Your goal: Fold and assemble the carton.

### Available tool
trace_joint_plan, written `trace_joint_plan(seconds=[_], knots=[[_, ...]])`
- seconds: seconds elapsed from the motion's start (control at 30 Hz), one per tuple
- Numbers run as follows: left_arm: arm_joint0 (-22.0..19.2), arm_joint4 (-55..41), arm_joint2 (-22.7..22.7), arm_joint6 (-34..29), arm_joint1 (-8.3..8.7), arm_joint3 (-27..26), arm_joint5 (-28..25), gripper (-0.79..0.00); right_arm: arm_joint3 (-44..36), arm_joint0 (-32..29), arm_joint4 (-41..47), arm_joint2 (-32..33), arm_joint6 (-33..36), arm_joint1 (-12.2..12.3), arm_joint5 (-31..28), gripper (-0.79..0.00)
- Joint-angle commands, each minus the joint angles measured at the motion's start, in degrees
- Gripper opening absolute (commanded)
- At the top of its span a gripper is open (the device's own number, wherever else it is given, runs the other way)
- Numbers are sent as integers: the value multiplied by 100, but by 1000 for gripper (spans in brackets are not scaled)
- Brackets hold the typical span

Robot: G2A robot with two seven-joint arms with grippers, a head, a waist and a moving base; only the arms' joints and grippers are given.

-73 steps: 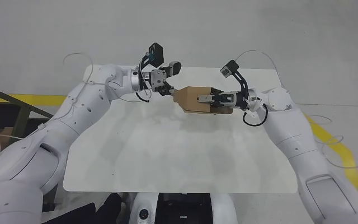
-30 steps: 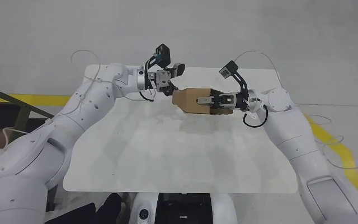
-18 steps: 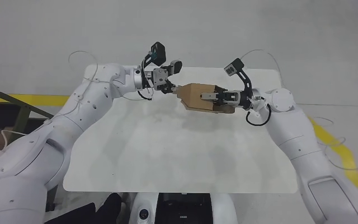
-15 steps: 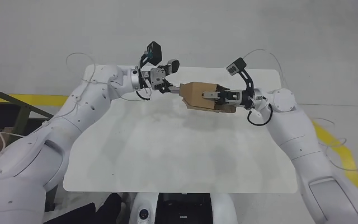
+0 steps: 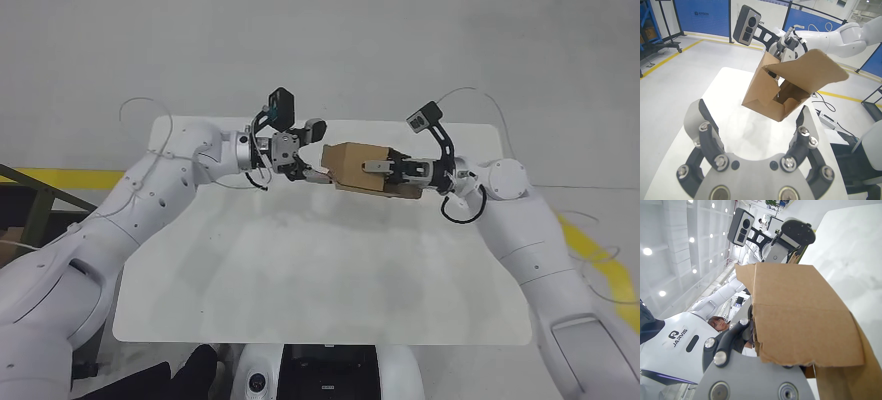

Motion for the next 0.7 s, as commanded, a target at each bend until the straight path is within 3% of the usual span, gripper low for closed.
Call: trace_joint_plan(seconds=[0.0, 0.67], knots=[[-18, 13, 6, 0, -7, 12, 0, 0, -14, 3, -27, -14, -11, -9, -11, -785], [-138, 181, -45, -188, -270, 130, 0, 0, -101, -19, -87, -40, -15, -64, -16, -785]])
